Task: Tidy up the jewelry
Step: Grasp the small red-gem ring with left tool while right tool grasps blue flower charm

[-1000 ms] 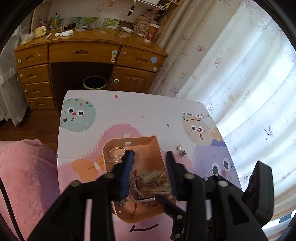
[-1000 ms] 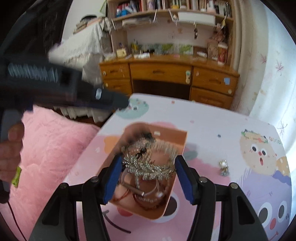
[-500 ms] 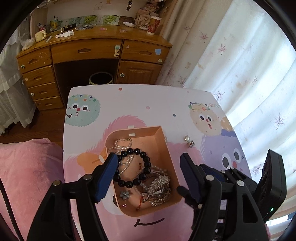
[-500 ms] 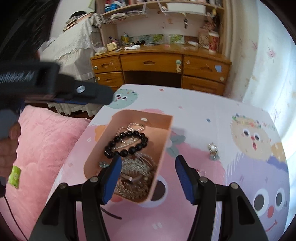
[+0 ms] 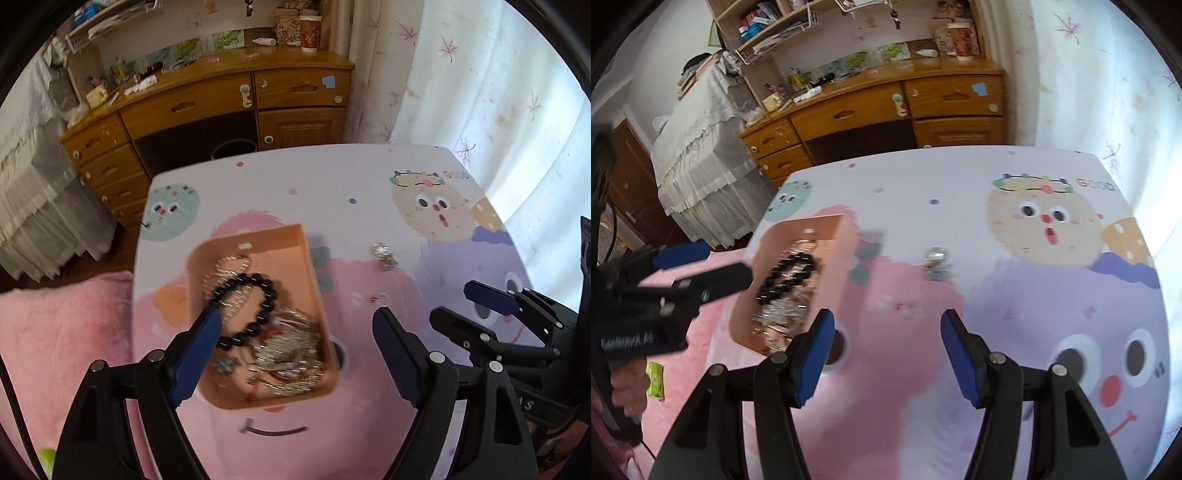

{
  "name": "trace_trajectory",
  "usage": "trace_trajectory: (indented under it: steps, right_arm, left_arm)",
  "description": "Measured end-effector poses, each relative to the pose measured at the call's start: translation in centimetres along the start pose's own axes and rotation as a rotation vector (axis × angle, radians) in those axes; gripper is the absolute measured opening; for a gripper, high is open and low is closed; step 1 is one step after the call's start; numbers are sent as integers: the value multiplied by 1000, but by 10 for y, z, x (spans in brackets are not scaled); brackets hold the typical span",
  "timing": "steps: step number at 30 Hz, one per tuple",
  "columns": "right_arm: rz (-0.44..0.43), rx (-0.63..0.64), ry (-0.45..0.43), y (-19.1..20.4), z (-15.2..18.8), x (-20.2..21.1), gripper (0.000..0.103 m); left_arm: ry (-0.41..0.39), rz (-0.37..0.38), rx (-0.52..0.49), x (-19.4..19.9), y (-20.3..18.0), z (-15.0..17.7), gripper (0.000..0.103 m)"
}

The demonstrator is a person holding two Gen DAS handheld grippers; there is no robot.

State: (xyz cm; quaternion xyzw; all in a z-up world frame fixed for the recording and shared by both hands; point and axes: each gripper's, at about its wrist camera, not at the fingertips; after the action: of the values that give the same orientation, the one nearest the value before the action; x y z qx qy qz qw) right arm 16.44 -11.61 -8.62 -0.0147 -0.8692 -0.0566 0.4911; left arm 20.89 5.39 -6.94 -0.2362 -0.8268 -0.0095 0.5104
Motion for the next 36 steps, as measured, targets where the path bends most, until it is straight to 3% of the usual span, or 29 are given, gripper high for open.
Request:
trace_trajectory:
  steps: [3, 10, 14, 18, 20, 25, 31, 36]
  right_arm:
    - [-14, -7, 31, -23, -8, 0, 60]
    - [-83, -126, 91, -78, -45, -9, 60]
    - [-167, -147, 174, -88, -67, -29, 60]
    - [-218, -140, 246, -86, -84, -53, 60]
    - [-232, -157, 311, -85, -91, -69, 60]
    - [-272, -165, 458, -75, -96, -107, 60]
    - [-289, -89, 554, -54, -89, -133, 60]
    - [-298, -24, 581, -42, -88, -142, 56]
  left_arm:
    - [-22, 65, 45, -3, -18, 8, 83]
    - [2, 79, 49, -33, -74, 25, 83]
    - [5, 96, 60, -57, -94, 28, 83]
    - [30, 10, 55, -84, -109, 29, 83]
    - [50, -69, 74, -100, -113, 29, 83]
    - [29, -205, 115, -129, -113, 35, 83]
    - [-18, -268, 98, -147, -116, 41, 83]
    - [-75, -260, 132, -151, -113, 40, 82]
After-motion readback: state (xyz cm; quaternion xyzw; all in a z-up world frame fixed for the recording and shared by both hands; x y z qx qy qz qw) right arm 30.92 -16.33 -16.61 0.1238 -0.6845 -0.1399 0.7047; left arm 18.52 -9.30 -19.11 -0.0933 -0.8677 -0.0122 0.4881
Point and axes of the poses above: each gripper's, at about its wrist camera, not at the fingertips, and x roughly against the way its jaws point, y to its left, z to its underside, and after that the axes turned 10 degrees about z, right-handed
